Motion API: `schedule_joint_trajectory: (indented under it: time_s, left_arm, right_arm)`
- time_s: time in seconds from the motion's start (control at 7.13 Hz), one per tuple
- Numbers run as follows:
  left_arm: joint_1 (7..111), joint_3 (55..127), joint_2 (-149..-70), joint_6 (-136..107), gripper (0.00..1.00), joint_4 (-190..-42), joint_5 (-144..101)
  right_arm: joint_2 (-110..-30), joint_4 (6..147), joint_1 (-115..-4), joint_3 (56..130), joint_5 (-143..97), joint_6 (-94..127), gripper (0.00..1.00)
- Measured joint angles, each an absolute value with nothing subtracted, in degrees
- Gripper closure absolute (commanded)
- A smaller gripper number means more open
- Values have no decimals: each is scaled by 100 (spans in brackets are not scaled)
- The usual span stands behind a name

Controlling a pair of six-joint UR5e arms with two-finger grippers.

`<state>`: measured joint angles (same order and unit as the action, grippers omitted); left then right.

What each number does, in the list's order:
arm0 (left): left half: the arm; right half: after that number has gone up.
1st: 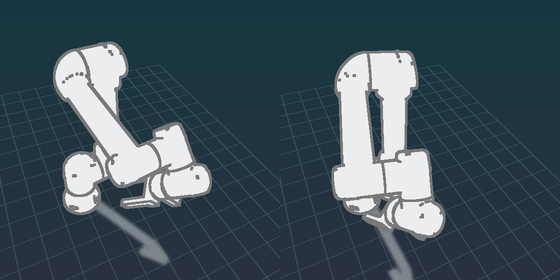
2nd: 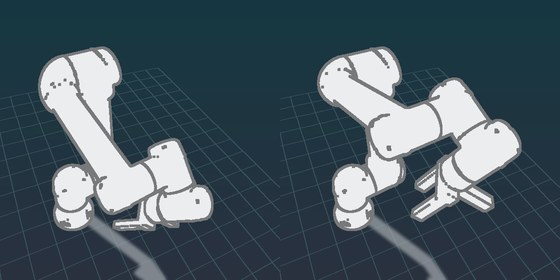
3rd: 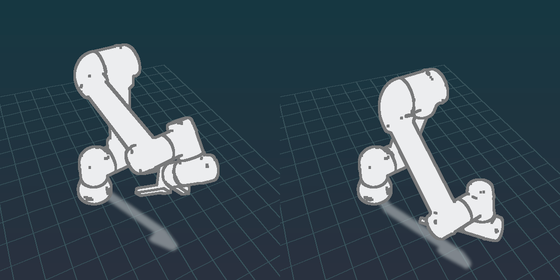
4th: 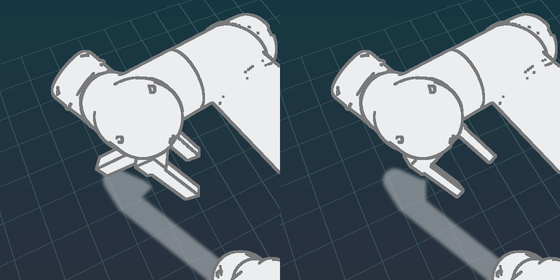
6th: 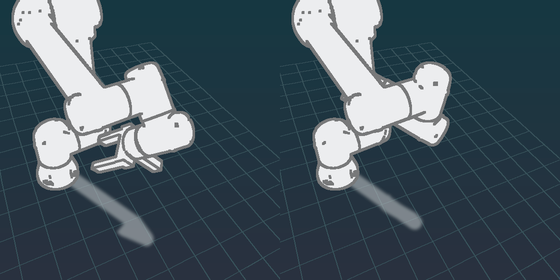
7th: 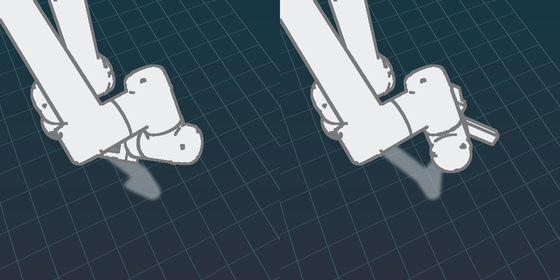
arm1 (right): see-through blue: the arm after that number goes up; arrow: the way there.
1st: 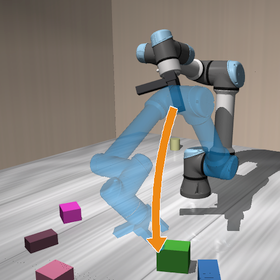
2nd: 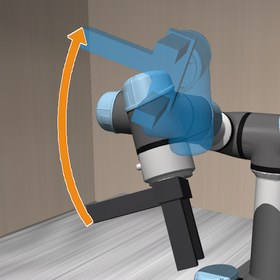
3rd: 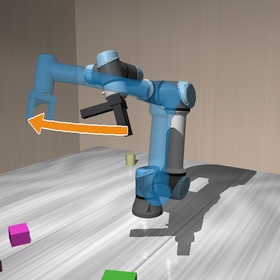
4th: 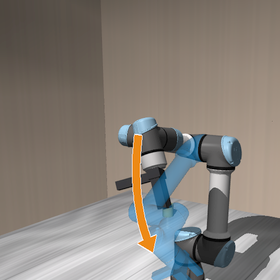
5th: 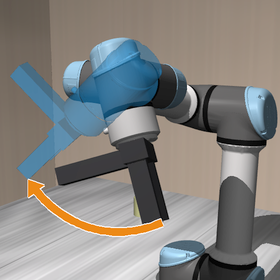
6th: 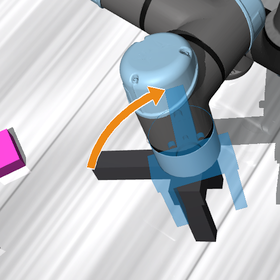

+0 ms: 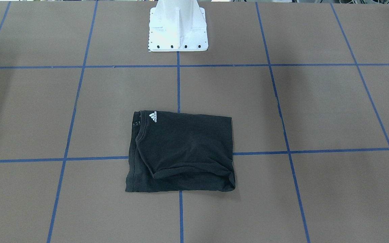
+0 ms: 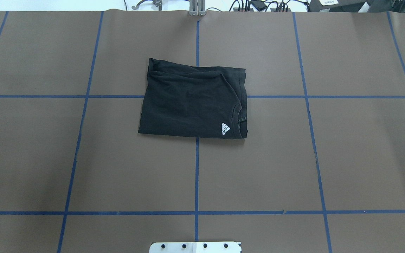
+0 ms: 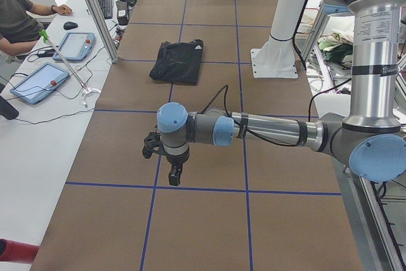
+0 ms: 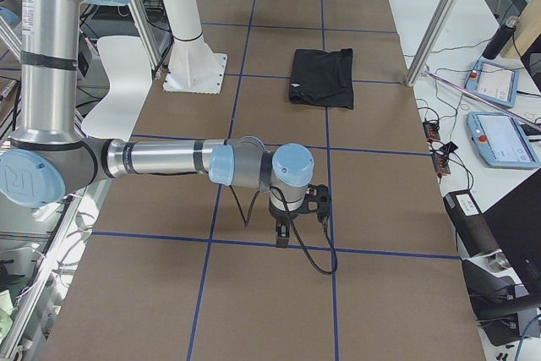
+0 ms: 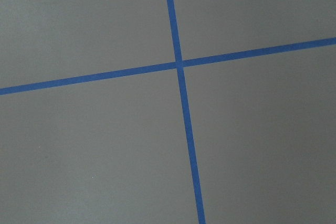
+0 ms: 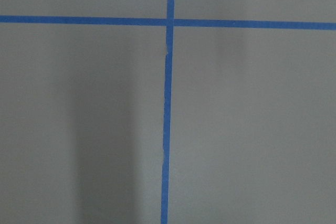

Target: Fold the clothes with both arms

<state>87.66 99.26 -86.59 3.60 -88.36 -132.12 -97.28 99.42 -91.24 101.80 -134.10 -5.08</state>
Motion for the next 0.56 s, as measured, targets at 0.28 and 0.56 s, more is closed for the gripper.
schedule_joint_trajectory:
  time_s: [0.28, 0.56]
  left_arm:
    - [8764, 9908, -8657, 360, 0, -8834, -13210]
    - [8754, 9869, -8659, 331, 0, -8835, -13195]
  right_arm:
    - [-9733, 9949, -9123, 10151, -13386, -487, 0]
    - [-9714, 9965, -9123, 10131, -13333, -479, 0]
